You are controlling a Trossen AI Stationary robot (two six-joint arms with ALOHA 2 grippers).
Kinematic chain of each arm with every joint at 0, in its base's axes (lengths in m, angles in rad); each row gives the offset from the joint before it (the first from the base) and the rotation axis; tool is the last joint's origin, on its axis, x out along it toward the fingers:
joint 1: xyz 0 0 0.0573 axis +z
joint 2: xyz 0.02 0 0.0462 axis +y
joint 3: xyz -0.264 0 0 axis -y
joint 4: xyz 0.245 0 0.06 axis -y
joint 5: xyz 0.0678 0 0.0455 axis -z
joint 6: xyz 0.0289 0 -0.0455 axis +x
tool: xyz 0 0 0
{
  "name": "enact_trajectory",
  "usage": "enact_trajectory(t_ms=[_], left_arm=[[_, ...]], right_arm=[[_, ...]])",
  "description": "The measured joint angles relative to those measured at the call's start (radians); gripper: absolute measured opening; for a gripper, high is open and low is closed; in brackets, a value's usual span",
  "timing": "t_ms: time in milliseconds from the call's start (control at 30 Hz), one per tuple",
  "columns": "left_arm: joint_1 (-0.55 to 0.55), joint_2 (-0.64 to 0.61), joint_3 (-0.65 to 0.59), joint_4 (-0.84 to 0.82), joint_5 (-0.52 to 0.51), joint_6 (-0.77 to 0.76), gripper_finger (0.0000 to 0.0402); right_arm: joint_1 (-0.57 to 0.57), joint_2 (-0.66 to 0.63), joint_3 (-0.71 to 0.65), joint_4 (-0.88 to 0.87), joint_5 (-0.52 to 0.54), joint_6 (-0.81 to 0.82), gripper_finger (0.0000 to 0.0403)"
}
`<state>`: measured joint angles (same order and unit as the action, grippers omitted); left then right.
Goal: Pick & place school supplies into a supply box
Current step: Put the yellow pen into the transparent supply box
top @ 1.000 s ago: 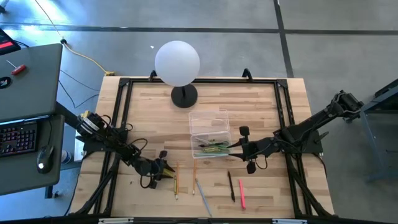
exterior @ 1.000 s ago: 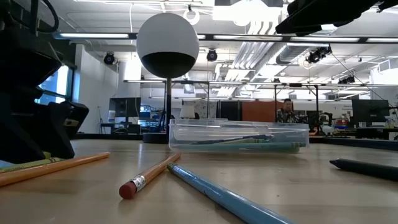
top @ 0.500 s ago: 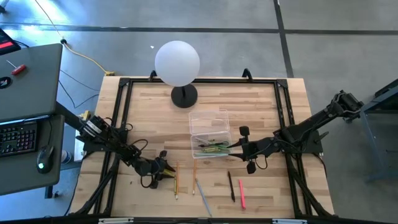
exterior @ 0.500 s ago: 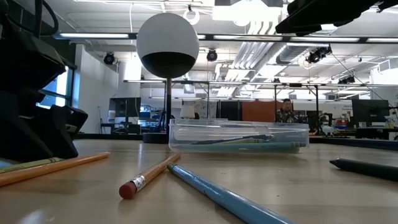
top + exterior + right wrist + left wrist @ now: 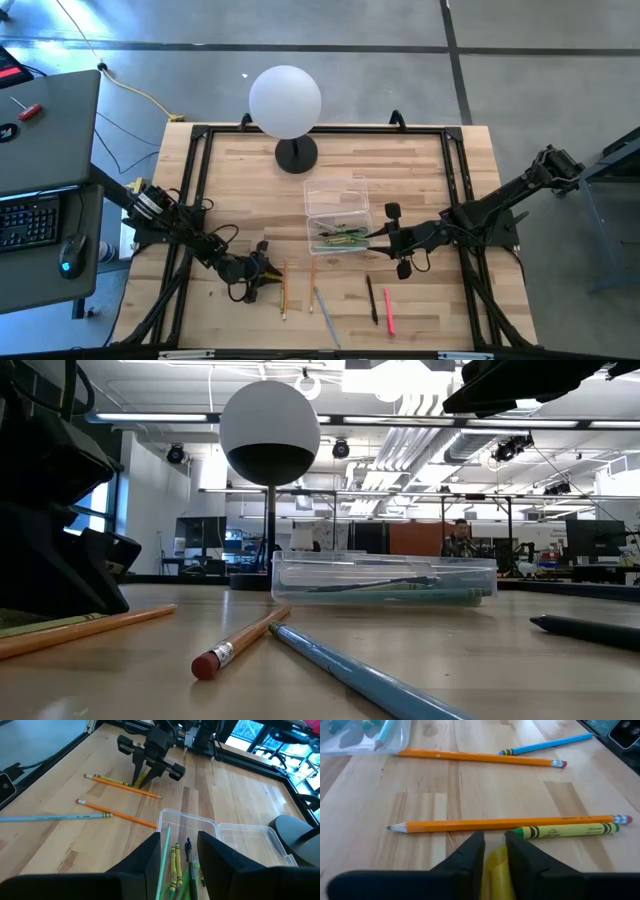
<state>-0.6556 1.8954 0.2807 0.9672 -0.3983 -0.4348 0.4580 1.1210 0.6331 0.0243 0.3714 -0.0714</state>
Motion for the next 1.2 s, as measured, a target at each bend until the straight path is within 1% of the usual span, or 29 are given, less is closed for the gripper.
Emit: enact_trajectory(t_ms=[133,267,333,400,467,600,633,700,733,867,1000,1200], left_arm=[[0.000,0.000,-0.011,0.019,0.011,0.001,0.0079],[0.001,0.000,-0.023,0.037,0.013,-0.024,0.0077],[0.001,0.001,-0.023,0.035,-0.014,-0.040,0.0084],[-0.002,0.001,-0.016,0.014,-0.072,-0.043,0.0093],[-0.002,0.001,-0.011,-0.007,-0.146,-0.003,0.0097],[0.003,0.011,0.004,0.020,-0.345,0.110,0.0092],[0.004,0.012,0.009,0.014,-0.399,0.120,0.0090],[0.005,0.012,0.018,0.009,-0.466,0.120,0.0086],[0.005,0.013,0.022,0.008,-0.480,0.120,0.0086],[0.004,0.013,0.053,0.006,-0.481,0.115,0.0092],[0.017,0.013,0.117,0.011,-0.481,0.123,0.0096],[0.075,0.000,0.245,0.020,-0.525,0.263,0.0088]], right_arm=[[0.000,0.000,0.000,0.003,0.000,0.015,0.0108],[0.000,0.000,0.000,0.003,0.000,0.019,0.0108],[0.000,0.000,0.000,0.003,0.000,0.019,0.0107],[0.000,0.000,0.000,0.003,0.000,0.017,0.0107],[0.000,0.000,0.000,0.003,0.000,0.009,0.0108],[0.000,0.000,0.000,0.003,0.000,-0.004,0.0106],[0.000,0.000,0.000,0.003,0.000,-0.007,0.0106],[0.000,0.000,0.000,0.003,0.000,-0.003,0.0106],[0.000,0.000,0.000,0.003,0.000,0.008,0.0106],[0.000,0.000,0.000,0.003,0.000,0.050,0.0106],[0.000,0.000,0.000,0.003,0.000,0.070,0.0106],[0.000,0.000,0.000,0.004,0.000,0.070,0.0105]])
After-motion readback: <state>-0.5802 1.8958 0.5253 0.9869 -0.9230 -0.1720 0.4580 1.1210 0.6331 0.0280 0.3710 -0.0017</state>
